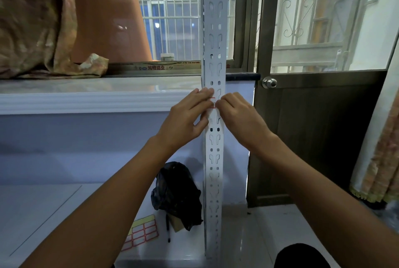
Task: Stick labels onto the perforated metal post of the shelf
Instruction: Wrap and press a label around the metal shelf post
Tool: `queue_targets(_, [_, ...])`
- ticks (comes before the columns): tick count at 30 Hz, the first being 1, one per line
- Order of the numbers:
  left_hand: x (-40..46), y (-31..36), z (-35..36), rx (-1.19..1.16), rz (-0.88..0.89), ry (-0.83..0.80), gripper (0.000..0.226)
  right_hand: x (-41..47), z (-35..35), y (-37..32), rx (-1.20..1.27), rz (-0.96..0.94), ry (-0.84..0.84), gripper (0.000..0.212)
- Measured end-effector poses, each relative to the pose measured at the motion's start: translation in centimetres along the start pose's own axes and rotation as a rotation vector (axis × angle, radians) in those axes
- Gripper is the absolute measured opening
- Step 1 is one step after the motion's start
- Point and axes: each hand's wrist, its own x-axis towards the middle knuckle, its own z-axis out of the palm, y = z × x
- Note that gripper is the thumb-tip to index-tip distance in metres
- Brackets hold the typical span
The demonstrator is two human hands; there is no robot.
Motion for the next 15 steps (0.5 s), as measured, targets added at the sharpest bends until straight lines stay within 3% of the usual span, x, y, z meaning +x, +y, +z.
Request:
queue_targets(3, [-0.7,-0.3,0.0,0.01,0.034,-0.051,0.028,0.0,0.4,-0.5,0.037,0.029,0.058,0.012])
queue_targets(11, [-1.0,-0.3,-0.3,0.026,0.055,-0.087,0.035,-0.1,0.4,-2.9,0.585,0.542,0.218,0.005])
queue_targets(13, [-1.2,-0.2,-0.1,0.027,0.054,-0.085,0.034,0.1,0.0,-2.2,0.638,0.709,0.331,0.003])
queue_targets(15, [-1.2,-0.1,0.0,0.029,0.045,-0.078,0.033,0.2,-0.6,-1.0,0.604,0.743,0.388,0.005])
